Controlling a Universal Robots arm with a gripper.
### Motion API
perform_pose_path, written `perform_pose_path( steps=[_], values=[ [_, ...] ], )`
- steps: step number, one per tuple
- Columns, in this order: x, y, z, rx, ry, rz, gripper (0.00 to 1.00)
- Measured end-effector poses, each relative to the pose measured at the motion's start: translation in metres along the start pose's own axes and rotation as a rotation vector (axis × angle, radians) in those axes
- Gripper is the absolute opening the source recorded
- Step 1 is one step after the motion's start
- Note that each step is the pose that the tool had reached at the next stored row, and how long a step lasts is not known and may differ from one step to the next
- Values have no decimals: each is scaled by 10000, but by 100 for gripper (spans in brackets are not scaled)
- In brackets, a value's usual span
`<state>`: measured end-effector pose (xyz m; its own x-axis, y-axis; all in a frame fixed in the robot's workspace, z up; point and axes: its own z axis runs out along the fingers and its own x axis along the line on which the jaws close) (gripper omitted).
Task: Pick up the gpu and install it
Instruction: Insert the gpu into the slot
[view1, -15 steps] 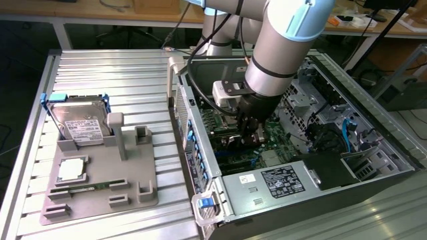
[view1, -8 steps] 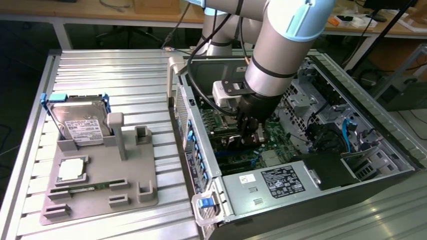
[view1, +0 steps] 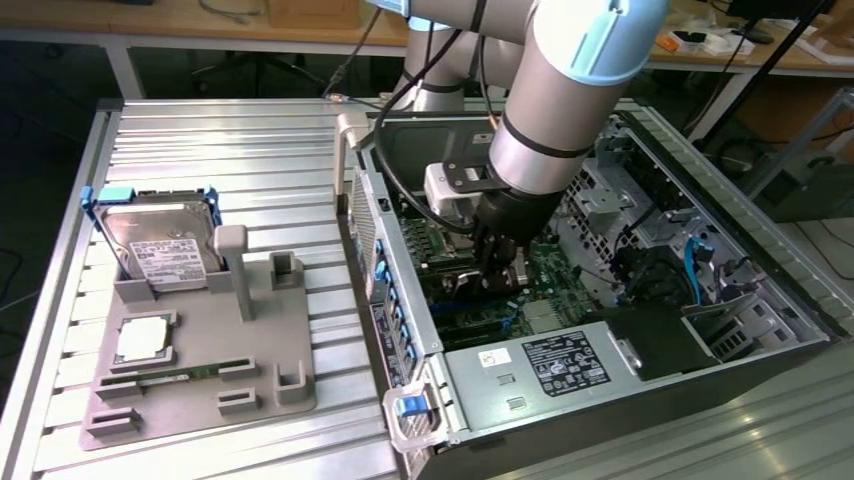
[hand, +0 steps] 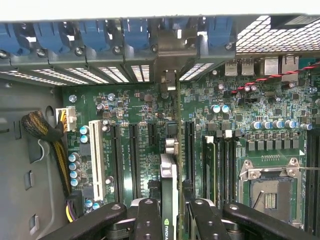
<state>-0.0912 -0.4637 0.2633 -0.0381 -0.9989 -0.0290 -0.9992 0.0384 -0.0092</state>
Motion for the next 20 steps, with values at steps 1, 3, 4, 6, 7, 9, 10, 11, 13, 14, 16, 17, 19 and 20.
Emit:
perform_pose_path(
  steps=[1, 3, 4, 6, 7, 9, 10, 11, 13, 14, 16, 17, 19, 20],
  values=[
    [1, 1, 9, -1, 1, -1, 27],
    [-7, 1, 21, -1, 3, 0, 27],
    [-7, 2, 33, -2, 3, -1, 27],
    [-36, 4, 53, -1, -1, -1, 27],
    [-42, 4, 53, -1, 4, -1, 27],
    [-42, 4, 58, -1, 2, -2, 27],
    [-40, 6, 75, -8, 18, -1, 27],
    [-41, 7, 96, -6, 7, 1, 27],
    [-40, 8, 138, -4, 5, 1, 27],
    [-38, 8, 157, -5, 10, 0, 27],
    [-37, 8, 164, -2, 4, 0, 27],
    [-37, 8, 165, -1, 2, 0, 27],
    [-42, 5, 112, 12, -60, -1, 27],
    [-38, 5, 92, -1, -55, -1, 27]
  ],
)
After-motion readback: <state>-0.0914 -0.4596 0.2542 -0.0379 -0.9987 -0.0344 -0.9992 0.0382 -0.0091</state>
